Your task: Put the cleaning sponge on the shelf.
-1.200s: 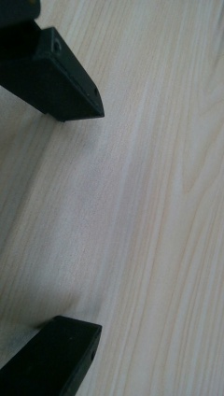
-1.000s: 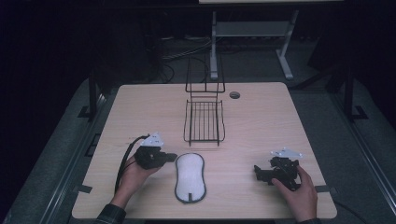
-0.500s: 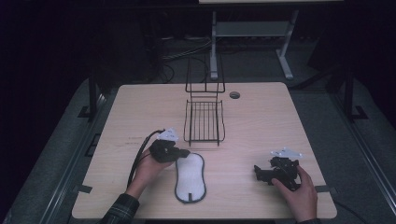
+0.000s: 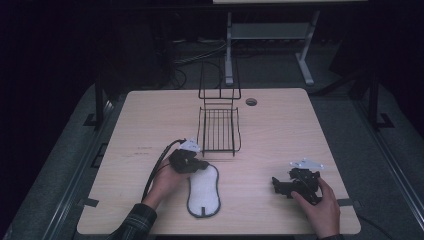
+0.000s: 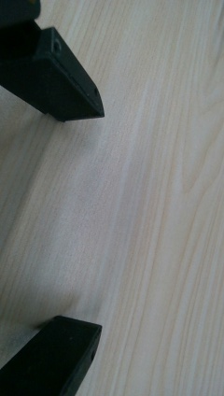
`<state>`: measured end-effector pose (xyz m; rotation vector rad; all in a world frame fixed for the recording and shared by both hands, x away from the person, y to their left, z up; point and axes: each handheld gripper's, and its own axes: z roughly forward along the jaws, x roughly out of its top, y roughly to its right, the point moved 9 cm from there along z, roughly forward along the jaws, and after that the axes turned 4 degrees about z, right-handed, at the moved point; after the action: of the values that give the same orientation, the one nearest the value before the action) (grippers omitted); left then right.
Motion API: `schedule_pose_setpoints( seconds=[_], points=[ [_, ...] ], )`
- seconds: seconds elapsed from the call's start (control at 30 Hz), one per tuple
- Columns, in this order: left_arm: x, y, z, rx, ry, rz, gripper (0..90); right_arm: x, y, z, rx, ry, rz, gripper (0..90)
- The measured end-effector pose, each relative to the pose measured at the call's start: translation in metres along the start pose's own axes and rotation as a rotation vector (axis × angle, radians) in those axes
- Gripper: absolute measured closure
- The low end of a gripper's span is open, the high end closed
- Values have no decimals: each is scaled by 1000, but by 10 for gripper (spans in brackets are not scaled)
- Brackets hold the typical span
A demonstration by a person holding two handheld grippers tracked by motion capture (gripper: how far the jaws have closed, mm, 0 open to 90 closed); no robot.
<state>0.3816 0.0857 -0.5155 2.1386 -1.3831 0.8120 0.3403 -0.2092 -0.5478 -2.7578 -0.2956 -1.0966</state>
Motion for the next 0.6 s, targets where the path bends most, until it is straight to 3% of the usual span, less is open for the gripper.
schedule_pose_setpoints(
  seconds=[0.6],
  points=[
    [-20,-8,-22,34,-6,-41,896,0,0,0,1,-1,1,0]
  ],
)
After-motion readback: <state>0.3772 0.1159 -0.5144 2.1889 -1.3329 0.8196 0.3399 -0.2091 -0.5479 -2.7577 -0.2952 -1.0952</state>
